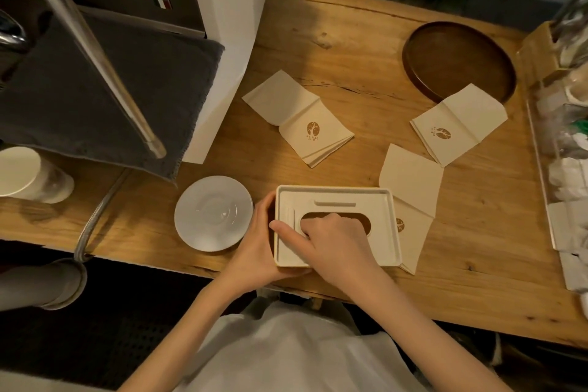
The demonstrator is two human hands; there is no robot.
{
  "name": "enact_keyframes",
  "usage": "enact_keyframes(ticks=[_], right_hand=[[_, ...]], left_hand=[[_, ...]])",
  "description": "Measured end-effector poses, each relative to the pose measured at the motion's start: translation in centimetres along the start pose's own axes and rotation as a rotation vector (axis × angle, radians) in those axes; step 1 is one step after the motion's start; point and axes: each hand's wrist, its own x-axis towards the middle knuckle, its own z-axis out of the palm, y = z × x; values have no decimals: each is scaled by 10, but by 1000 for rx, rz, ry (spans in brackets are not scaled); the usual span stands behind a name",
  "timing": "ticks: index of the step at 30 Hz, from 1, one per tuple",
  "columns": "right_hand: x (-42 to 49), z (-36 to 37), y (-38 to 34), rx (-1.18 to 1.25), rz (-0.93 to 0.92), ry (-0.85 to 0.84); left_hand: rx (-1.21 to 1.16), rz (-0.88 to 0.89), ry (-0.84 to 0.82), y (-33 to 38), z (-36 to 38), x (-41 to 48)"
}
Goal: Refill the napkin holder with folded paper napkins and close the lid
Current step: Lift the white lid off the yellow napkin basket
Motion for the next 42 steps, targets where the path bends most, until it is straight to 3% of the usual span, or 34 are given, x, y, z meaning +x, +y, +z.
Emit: enact_keyframes(ticks=[3,10,16,21,24,27,33,42], right_hand=[[-2,10,1,-63,19,182],[-6,15,3,-94,-17,319],[-5,9,-4,-91,47,268],[-3,5,-17,21,212,94],[-3,9,-18,-57,110,168],[-4,11,-16,-36,169,120],[-6,18,-16,-38,260,216],[-8,21,-19,13,248,386]], left_hand=[[22,7,-27,2,-2,-1],[-9,19,-33,0,-3,1],[-29,28,-42,3,-2,-1],[20,30,-31,2,-4,1],[31,14,-46,2,-5,0],[0,-9,-74,-1,-4,0],[-6,-14,-99,-2,-6,1],[-11,-16,-84,-3,-5,2]])
